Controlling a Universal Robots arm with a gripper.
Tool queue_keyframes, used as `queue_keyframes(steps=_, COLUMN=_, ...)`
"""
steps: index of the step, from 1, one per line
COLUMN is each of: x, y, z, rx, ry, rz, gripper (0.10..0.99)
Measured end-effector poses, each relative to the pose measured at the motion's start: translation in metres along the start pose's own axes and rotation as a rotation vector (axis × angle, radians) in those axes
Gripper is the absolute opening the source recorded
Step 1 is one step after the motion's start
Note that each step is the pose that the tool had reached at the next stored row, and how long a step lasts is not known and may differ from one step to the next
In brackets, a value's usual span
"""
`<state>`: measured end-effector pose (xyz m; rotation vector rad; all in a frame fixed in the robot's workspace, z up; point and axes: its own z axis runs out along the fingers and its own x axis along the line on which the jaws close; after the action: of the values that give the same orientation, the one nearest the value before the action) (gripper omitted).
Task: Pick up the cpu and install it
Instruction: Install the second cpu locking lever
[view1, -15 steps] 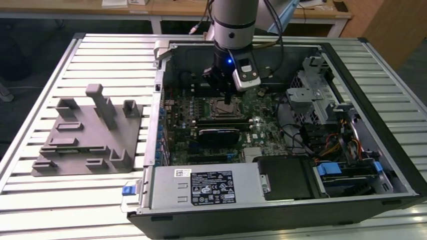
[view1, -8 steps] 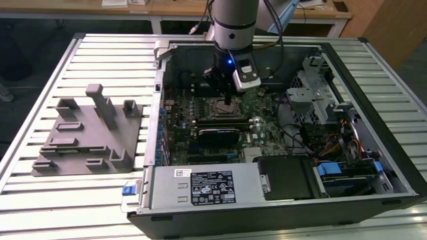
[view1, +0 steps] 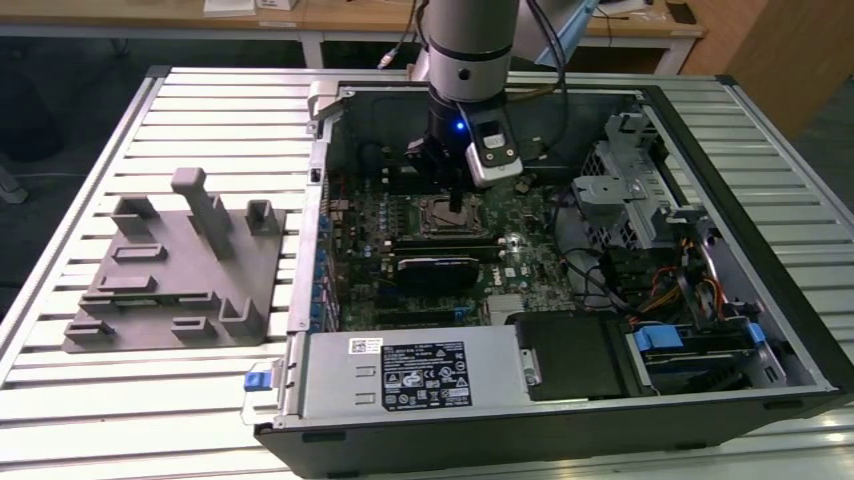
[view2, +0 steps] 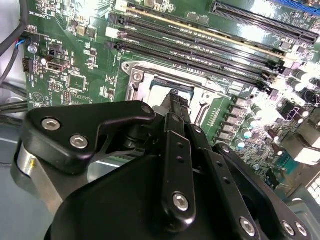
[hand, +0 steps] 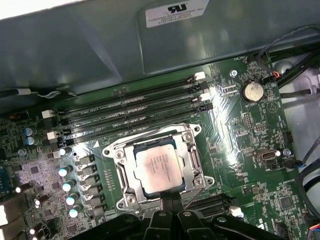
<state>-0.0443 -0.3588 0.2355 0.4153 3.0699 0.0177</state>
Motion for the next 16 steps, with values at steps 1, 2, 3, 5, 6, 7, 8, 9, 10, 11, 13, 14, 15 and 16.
queue_keyframes(steps=1, x=-0.0002, y=-0.0006, z=0.0000, rx=0.000, ry=0.0000, rz=0.000, gripper=0.106)
queue_keyframes(steps=2, x=-0.0004, y=-0.0012, z=0.0000, rx=0.000, ry=0.0000, rz=0.000, gripper=0.106)
queue_keyframes(steps=3, x=-0.0005, y=-0.0019, z=0.0000, rx=0.000, ry=0.0000, rz=0.000, gripper=0.106)
queue_keyframes(steps=5, x=-0.0010, y=-0.0034, z=0.0000, rx=0.000, ry=0.0000, rz=0.000, gripper=0.106)
queue_keyframes(steps=6, x=-0.0012, y=-0.0043, z=0.0000, rx=0.000, ry=0.0000, rz=0.000, gripper=0.106)
queue_keyframes(steps=7, x=-0.0014, y=-0.0051, z=0.0000, rx=0.000, ry=0.0000, rz=0.000, gripper=0.106)
queue_keyframes(steps=8, x=-0.0017, y=-0.0059, z=0.0000, rx=0.000, ry=0.0000, rz=0.000, gripper=0.106)
queue_keyframes(steps=9, x=-0.0019, y=-0.0068, z=0.0000, rx=0.000, ry=0.0000, rz=0.000, gripper=0.106)
queue_keyframes(steps=10, x=-0.0021, y=-0.0076, z=0.0000, rx=0.000, ry=0.0000, rz=0.000, gripper=0.106)
queue_keyframes(steps=11, x=-0.0023, y=-0.0083, z=0.0000, rx=0.000, ry=0.0000, rz=0.000, gripper=0.106)
queue_keyframes(steps=13, x=-0.0028, y=-0.0099, z=0.0000, rx=0.000, ry=0.0000, rz=0.000, gripper=0.106)
queue_keyframes(steps=14, x=-0.0030, y=-0.0108, z=0.0000, rx=0.000, ry=0.0000, rz=0.000, gripper=0.106)
queue_keyframes(steps=15, x=-0.0032, y=-0.0117, z=0.0000, rx=0.000, ry=0.0000, rz=0.000, gripper=0.106)
queue_keyframes(steps=16, x=-0.0035, y=-0.0126, z=0.0001, rx=0.000, ry=0.0000, rz=-0.001, gripper=0.106)
